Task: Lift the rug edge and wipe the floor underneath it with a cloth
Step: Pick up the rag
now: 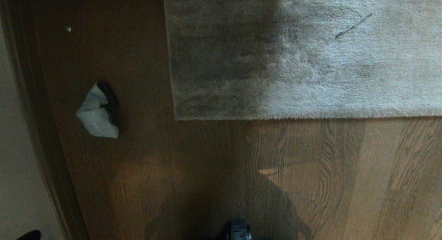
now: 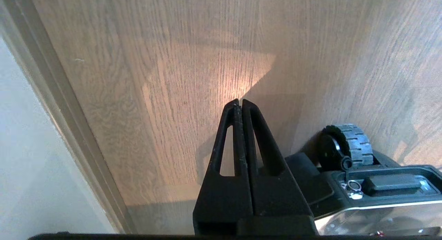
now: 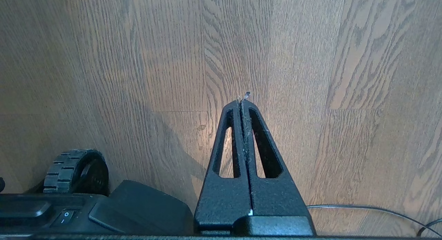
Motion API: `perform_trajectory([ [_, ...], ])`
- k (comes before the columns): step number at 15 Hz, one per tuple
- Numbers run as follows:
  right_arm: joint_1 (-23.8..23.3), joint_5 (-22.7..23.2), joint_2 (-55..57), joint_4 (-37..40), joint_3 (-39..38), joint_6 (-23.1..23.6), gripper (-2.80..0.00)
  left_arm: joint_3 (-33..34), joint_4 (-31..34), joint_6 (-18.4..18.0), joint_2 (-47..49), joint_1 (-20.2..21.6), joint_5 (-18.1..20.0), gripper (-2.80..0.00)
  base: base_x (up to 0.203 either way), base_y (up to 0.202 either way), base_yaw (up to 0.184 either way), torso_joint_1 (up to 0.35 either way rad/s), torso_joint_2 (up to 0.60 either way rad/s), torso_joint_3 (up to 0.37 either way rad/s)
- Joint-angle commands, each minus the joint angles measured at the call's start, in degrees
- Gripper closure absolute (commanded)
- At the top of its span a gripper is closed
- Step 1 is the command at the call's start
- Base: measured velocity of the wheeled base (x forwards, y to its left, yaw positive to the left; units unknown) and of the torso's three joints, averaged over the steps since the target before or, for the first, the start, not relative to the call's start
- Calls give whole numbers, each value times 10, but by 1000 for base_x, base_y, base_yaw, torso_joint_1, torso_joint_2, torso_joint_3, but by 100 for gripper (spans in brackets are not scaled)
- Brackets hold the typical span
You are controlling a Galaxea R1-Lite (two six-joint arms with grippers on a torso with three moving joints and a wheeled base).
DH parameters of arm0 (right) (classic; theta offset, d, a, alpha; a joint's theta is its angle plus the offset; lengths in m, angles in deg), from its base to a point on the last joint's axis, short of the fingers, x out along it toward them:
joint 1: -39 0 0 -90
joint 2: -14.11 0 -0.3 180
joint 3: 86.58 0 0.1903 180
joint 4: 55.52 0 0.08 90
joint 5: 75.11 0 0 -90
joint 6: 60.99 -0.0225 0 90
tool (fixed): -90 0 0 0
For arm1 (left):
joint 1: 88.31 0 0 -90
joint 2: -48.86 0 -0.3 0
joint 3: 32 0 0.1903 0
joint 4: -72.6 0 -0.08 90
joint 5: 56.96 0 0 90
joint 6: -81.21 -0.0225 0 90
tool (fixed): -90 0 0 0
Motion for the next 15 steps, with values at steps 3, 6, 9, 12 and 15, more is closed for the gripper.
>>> perform_trajectory([
  [3,0,0,0,0,0,0,0,-33,0,0,12,-1,4,0,0,0,0,0,0,0],
  [6,0,0,0,0,0,0,0,-68,0,0,32,0,-3,0,0,0,0,0,0,0],
  [9,1,0,0,0,0,0,0,-107,-1,2,68,1,-12,0,0,0,0,0,0,0],
  [12,0,0,0,0,0,0,0,-136,-2,1,96,1,-15,0,0,0,0,0,0,0],
  [15,0,0,0,0,0,0,0,-156,-3,0,113,1,-15,0,0,0,0,0,0,0],
])
